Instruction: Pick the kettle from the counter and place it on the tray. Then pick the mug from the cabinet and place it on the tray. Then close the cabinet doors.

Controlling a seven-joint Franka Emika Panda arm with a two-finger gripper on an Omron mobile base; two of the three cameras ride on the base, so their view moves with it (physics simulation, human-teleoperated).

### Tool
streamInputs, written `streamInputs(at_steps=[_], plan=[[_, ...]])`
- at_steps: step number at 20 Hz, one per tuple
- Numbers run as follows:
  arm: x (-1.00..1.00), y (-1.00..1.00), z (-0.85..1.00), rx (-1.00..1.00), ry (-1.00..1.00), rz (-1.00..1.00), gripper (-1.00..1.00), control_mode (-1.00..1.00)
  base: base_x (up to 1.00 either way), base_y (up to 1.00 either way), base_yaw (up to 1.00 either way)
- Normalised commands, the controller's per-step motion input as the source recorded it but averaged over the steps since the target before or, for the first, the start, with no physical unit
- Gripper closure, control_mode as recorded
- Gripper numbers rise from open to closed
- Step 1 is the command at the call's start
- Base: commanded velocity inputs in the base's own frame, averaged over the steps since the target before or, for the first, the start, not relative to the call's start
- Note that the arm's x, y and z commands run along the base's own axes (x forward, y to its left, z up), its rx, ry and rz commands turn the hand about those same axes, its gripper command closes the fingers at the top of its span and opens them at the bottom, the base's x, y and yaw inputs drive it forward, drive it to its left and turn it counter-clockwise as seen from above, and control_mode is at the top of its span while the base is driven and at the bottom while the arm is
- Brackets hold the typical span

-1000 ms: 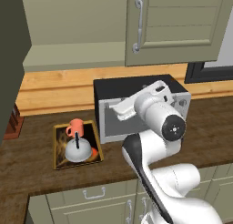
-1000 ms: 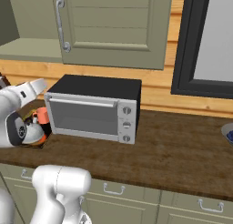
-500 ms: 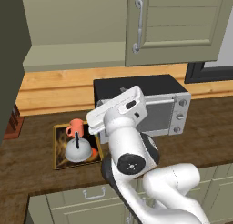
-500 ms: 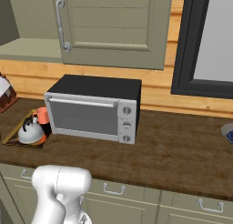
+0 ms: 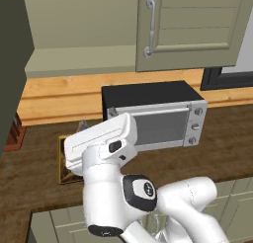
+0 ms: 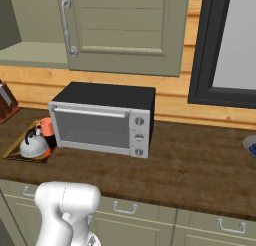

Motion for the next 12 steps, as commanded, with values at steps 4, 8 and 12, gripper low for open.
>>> streamInputs(at_steps=[4,8,12], plan=[[-0.69,0.43,0.03,0.0,-0.28,-0.02,-1.0,-1.0,0.0,0.0,0.0],[-0.3,0.58,0.01,-0.02,-0.18,-0.17,-1.0,-1.0,0.0,0.0,0.0],[-0.03,0.65,0.0,-0.04,-0.13,-0.2,-1.0,-1.0,0.0,0.0,0.0]])
